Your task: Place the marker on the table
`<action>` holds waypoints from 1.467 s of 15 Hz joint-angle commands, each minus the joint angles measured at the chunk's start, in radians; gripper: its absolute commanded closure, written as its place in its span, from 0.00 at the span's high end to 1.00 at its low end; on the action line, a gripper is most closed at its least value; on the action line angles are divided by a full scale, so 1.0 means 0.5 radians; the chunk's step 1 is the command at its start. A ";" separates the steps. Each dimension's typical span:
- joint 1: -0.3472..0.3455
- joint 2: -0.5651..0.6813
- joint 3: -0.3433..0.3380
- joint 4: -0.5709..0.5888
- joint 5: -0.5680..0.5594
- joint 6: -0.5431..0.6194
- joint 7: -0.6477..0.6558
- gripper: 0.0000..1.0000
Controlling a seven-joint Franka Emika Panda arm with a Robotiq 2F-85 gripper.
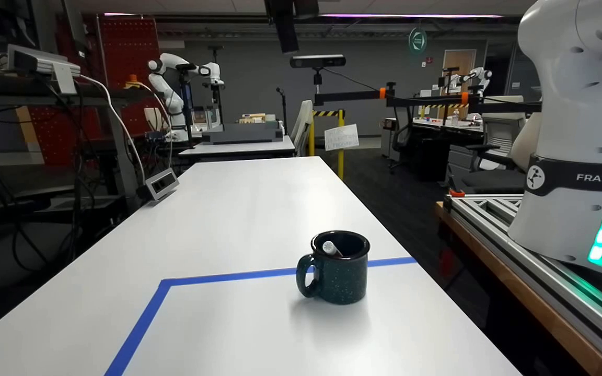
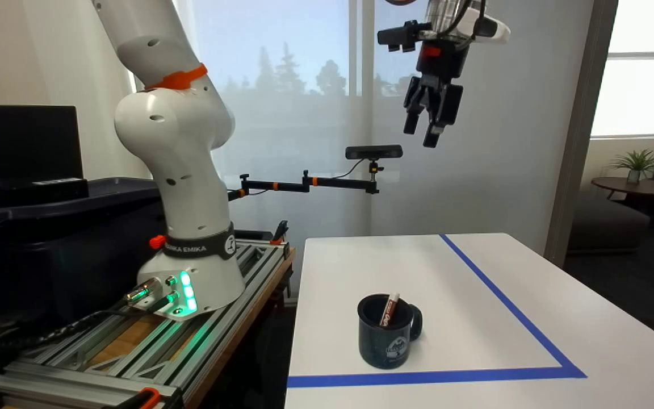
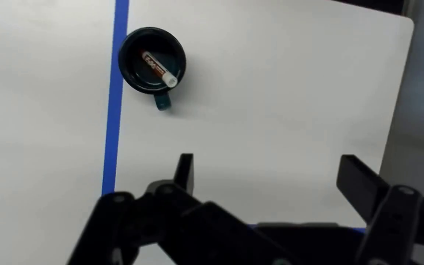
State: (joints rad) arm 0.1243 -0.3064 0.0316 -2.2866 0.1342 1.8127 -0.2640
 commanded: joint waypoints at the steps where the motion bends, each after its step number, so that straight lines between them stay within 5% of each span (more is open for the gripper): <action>1: -0.008 0.038 -0.015 -0.147 -0.179 0.147 -0.305 1.00; 11: -0.008 0.267 -0.010 -0.401 -0.461 0.731 -0.912 1.00; 22: -0.021 0.509 0.057 -0.439 -0.675 0.743 -1.054 1.00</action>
State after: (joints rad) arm 0.1199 -0.0597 0.0443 -2.4923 -0.1586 2.1749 -0.7801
